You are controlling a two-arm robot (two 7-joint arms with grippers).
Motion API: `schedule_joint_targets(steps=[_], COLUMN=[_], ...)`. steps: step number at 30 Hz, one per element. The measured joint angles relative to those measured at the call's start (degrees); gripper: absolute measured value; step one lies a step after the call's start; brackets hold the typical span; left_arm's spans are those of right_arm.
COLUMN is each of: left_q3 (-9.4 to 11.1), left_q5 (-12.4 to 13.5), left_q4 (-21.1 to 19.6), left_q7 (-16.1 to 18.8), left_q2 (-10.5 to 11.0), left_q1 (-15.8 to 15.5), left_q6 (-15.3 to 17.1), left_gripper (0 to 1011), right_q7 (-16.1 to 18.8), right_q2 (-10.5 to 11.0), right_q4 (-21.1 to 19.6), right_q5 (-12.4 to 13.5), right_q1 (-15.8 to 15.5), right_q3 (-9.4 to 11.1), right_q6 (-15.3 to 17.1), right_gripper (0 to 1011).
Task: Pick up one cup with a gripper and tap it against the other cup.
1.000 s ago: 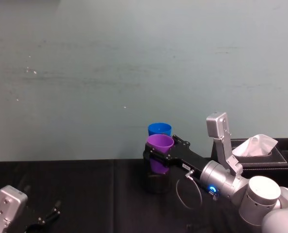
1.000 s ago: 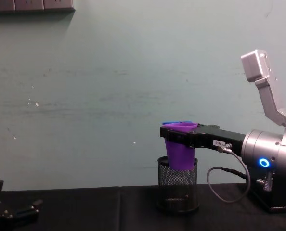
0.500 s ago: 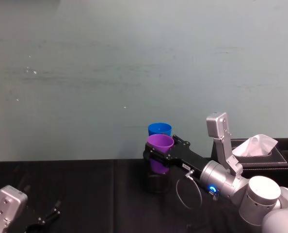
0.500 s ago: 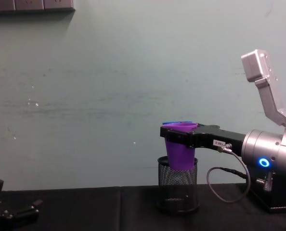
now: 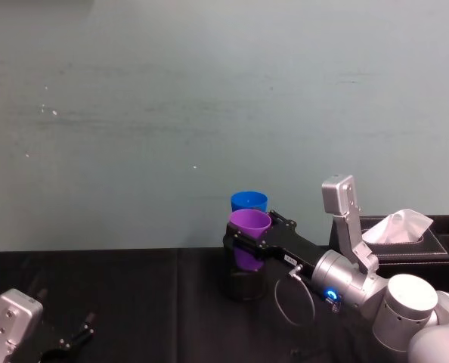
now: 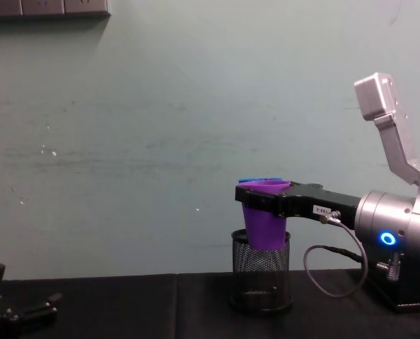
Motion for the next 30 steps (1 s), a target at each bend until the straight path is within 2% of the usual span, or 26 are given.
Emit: schedule_joint_targets(steps=[30], left_q3=[0.0], left_q5=[0.0], left_q4=[0.0], left_q7=[0.0], left_q2=[0.0], left_q1=[0.0], left_q6=[0.0], left_gripper=[1000], right_q7=[0.0], right_q2=[0.0], right_q4=[0.0], right_q5=[0.0], right_q1=[0.0], right_q3=[0.0], right_q6=[0.0], right_gripper=[755])
